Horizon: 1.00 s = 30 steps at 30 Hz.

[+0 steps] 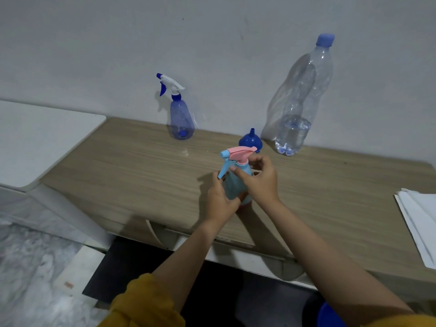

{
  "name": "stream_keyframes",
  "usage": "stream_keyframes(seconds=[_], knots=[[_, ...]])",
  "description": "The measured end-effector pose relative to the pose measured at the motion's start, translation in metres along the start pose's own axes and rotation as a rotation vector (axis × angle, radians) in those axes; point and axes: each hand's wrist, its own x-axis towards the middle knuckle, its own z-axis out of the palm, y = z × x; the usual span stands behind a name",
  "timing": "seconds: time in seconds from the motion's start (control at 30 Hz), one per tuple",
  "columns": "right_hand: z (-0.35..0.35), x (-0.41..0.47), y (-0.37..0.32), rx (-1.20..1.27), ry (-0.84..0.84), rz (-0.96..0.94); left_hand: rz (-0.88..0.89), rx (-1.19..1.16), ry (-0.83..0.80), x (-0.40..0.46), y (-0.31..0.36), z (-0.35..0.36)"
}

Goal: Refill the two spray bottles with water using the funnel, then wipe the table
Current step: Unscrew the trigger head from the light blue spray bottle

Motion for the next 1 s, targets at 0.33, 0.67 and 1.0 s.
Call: stream_keyframes(seconds=[0.33,0.67,1.0], knots=[[-0.002,-0.003,0.003,0.026,-0.046,0.023,0.023,0.027,0.019,0.000,-0.004,0.000],[0.015,-0.016,0.005,-0.058,0.034,-0.051,0.028,0.020,0.001,-0.001,-0.001,-0.002],[0.012,-0.012,0.005,-0.093,-0.017,-0.052,0.024,0.004,-0.011,-0.001,0.001,-0.001]])
